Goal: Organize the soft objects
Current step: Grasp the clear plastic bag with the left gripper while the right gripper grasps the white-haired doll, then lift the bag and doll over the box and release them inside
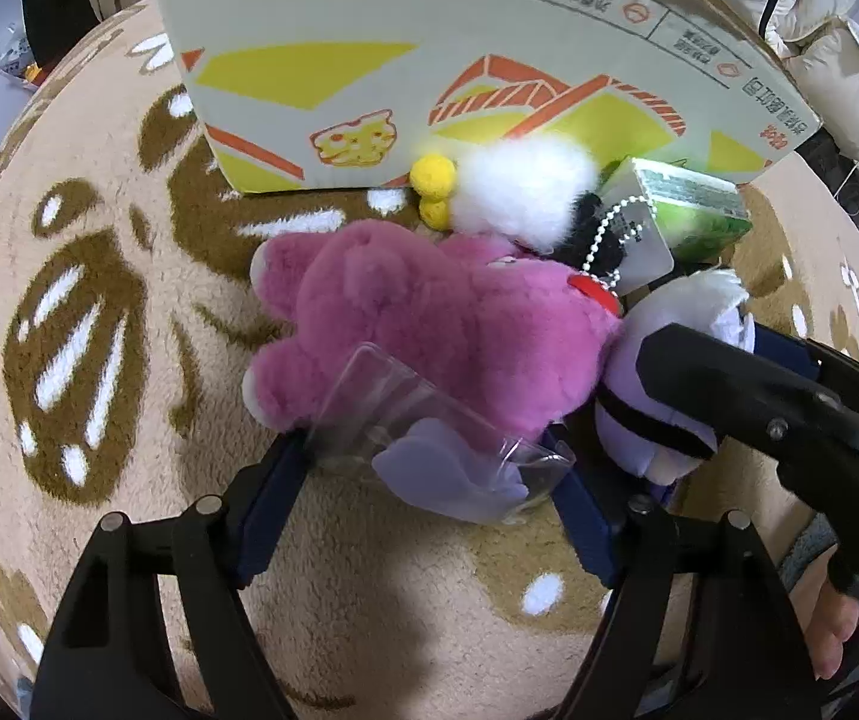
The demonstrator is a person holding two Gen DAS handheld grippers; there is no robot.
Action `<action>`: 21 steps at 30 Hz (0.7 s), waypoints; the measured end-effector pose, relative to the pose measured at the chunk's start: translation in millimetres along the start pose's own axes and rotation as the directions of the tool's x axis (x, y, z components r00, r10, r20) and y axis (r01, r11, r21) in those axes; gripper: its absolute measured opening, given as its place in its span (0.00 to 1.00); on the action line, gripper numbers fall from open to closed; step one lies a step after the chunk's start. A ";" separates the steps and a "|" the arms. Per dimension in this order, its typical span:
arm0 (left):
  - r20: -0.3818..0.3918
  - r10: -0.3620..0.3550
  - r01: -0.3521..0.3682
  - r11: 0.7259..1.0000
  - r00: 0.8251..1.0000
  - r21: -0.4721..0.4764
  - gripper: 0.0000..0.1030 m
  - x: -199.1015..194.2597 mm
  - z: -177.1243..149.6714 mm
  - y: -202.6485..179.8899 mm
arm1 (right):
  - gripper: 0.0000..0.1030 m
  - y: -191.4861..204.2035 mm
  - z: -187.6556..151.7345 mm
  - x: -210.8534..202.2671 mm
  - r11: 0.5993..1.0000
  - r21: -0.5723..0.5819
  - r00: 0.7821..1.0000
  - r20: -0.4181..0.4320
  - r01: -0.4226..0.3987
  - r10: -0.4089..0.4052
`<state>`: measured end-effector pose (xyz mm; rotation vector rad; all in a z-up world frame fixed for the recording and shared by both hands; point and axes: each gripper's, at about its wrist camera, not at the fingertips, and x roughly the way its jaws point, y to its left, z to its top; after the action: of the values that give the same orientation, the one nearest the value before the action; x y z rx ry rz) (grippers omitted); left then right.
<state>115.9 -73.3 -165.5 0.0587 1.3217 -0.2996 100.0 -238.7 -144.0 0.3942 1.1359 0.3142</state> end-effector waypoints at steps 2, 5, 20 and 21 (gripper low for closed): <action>0.008 0.005 -0.005 1.000 1.000 -0.008 0.75 -7.8 -3.9 -0.7 | 0.64 2.1 -1.0 -5.5 1.000 -0.014 0.999 0.041 -0.008 0.009; 0.034 0.045 -0.044 0.998 0.998 -0.036 0.75 -20.8 -8.7 3.6 | 0.64 5.8 -1.1 -12.9 0.999 -0.040 0.997 0.079 -0.015 0.018; 0.436 0.129 -0.120 0.992 0.890 -0.049 0.75 -126.5 -42.9 -16.1 | 0.63 32.2 -17.4 -107.2 0.984 -0.154 0.881 0.474 0.092 -0.008; 0.473 0.123 -0.116 0.992 0.872 -0.044 0.75 -135.3 -45.6 -19.0 | 0.63 35.8 -18.9 -114.1 0.980 -0.167 0.862 0.507 0.105 -0.006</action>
<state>39.1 -57.1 -44.7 0.0505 0.8243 -0.1818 36.5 -253.9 -42.0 0.2514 0.5916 0.2454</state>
